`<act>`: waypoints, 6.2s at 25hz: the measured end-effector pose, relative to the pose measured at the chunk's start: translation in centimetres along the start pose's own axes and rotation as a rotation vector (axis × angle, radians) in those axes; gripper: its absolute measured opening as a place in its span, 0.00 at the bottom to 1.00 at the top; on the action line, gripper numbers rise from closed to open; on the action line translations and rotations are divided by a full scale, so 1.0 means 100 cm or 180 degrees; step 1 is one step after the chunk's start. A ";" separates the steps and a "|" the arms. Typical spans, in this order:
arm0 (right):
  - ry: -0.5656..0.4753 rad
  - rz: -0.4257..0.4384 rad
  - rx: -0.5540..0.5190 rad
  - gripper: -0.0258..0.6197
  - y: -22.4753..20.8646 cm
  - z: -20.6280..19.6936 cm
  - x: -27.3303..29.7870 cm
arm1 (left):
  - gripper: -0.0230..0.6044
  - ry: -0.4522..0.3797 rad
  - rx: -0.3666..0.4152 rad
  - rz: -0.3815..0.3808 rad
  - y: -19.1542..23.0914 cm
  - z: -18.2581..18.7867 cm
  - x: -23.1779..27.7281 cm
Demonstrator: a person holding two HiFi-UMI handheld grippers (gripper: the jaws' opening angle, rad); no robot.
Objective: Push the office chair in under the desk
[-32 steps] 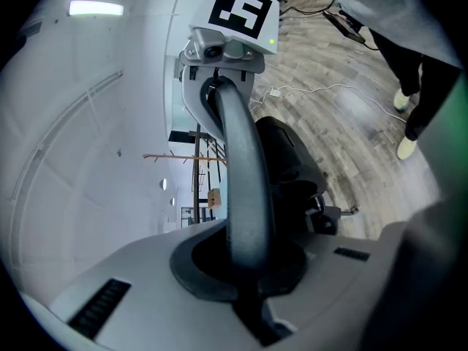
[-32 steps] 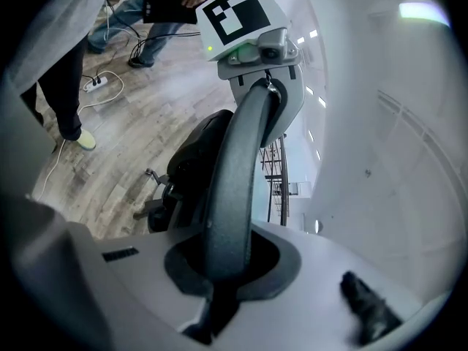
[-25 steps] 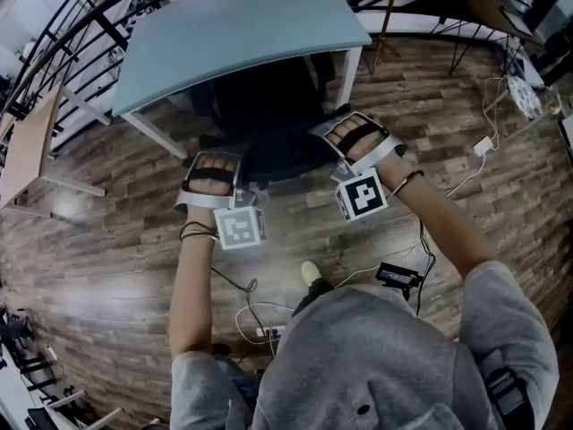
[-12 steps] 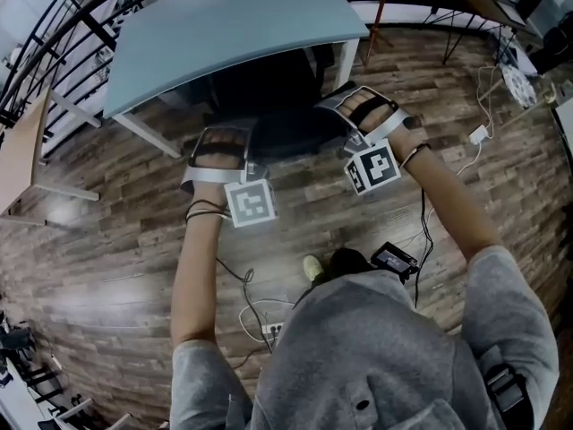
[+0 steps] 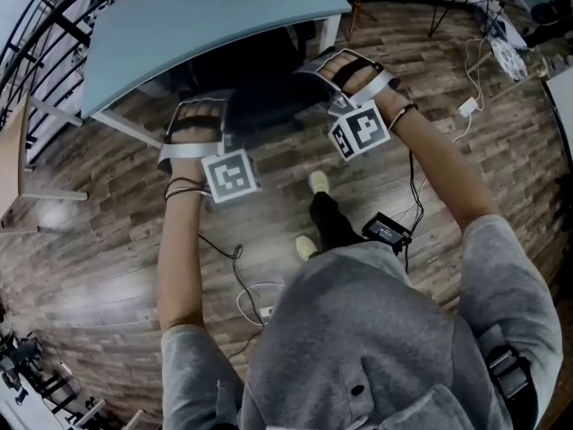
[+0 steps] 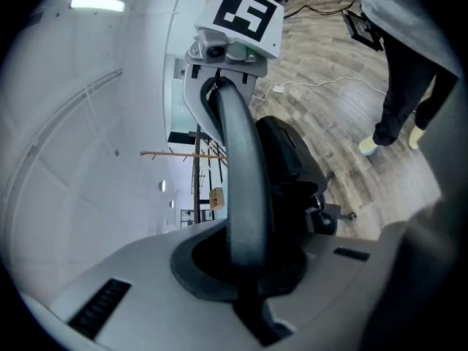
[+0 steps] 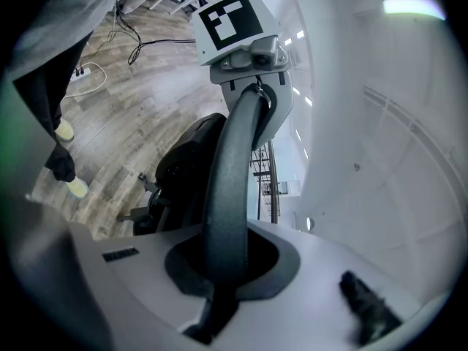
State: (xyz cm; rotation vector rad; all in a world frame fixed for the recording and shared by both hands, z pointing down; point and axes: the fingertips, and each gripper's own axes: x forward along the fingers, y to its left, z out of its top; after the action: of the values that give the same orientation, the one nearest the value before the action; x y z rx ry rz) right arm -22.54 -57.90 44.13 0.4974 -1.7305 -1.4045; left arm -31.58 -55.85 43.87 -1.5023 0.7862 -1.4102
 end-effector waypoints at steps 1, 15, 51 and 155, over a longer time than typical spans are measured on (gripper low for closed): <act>-0.0011 -0.0020 -0.0017 0.08 -0.002 -0.002 0.003 | 0.08 0.0018 0.0002 0.0025 0.002 -0.001 0.003; -0.0036 0.0102 -0.0040 0.08 -0.010 -0.038 0.039 | 0.08 0.0032 -0.0014 -0.0113 0.016 -0.001 0.054; -0.0006 0.0746 0.0051 0.13 -0.052 -0.153 0.180 | 0.18 0.0183 -0.0305 -0.1003 0.081 -0.034 0.223; -0.0488 -0.0725 0.5272 0.10 0.004 -0.129 -0.255 | 0.07 -0.0583 -0.5173 0.0261 0.052 0.172 -0.132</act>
State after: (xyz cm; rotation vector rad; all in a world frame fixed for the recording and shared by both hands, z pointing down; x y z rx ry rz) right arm 2.46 -46.78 35.95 1.4476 -2.7120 0.2372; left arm -15.97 -42.81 34.73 -2.5845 2.0491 -0.3093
